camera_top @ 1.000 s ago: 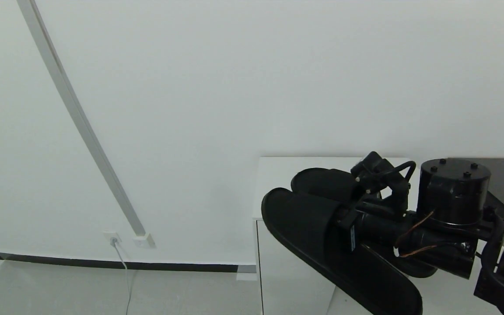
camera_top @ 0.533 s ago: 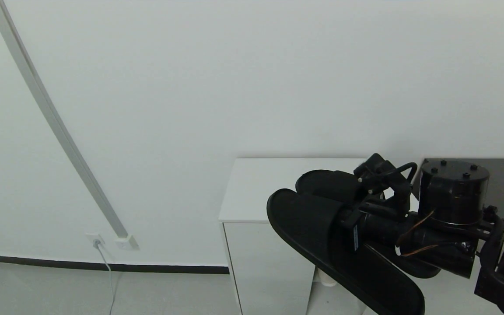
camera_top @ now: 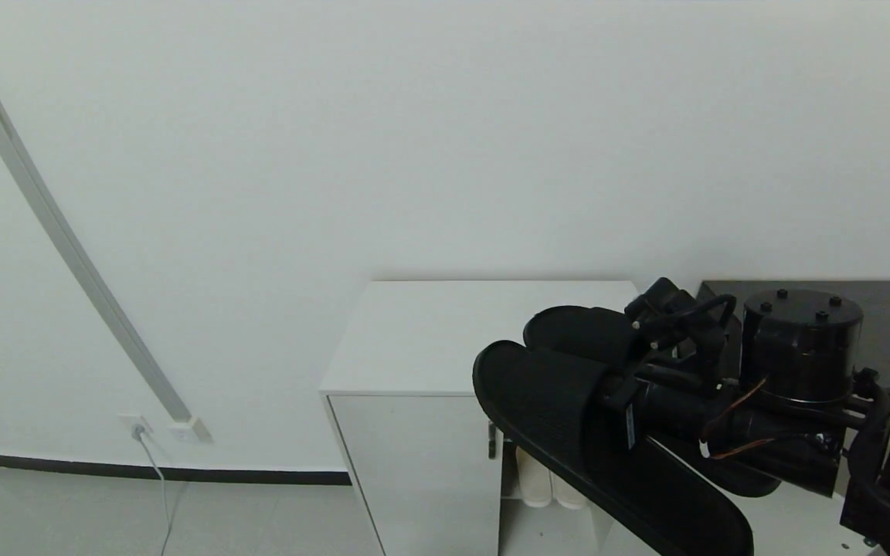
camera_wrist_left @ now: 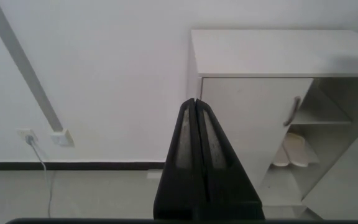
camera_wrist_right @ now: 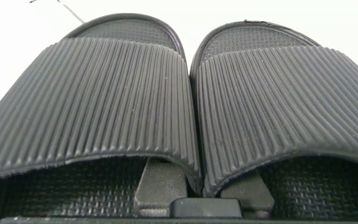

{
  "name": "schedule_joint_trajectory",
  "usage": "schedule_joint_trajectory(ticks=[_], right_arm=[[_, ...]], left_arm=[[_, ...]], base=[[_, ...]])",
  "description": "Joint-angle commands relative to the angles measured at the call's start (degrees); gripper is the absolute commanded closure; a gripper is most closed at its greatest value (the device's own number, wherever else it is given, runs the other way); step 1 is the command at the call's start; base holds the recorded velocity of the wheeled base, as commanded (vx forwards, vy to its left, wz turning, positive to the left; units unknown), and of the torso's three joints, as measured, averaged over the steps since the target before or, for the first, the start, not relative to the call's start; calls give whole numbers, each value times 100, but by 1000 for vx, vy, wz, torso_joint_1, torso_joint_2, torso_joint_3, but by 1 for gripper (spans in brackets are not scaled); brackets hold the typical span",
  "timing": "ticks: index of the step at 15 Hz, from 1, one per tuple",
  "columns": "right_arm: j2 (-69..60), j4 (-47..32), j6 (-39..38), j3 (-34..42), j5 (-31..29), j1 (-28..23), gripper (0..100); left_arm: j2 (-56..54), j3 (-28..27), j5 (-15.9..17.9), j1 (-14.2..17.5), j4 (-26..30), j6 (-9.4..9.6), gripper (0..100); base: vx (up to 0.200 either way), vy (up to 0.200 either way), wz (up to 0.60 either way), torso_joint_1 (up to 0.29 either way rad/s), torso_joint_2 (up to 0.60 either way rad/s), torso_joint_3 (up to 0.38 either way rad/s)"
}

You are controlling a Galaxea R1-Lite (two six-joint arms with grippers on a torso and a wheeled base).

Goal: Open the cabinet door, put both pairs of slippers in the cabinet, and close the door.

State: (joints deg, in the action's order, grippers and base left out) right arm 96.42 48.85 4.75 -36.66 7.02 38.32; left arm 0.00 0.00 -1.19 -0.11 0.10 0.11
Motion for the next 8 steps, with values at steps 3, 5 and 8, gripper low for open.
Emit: schedule_joint_trajectory(ticks=[3, 5, 8], right_arm=[[26, 2, 8, 1, 10, 1, 100], [18, 2, 8, 1, 1, 1, 100], [18, 2, 8, 1, 10, 9, 100]], left_arm=[[0, 0, -4, 2, -1, -2, 100], [9, 0, -4, 2, -1, -2, 100], [9, 0, -4, 2, -1, -2, 100]], base=[[0, -133, 0, 2, 2, 0], [0, 0, 0, 0, 0, 0], [0, 0, 0, 0, 0, 0]])
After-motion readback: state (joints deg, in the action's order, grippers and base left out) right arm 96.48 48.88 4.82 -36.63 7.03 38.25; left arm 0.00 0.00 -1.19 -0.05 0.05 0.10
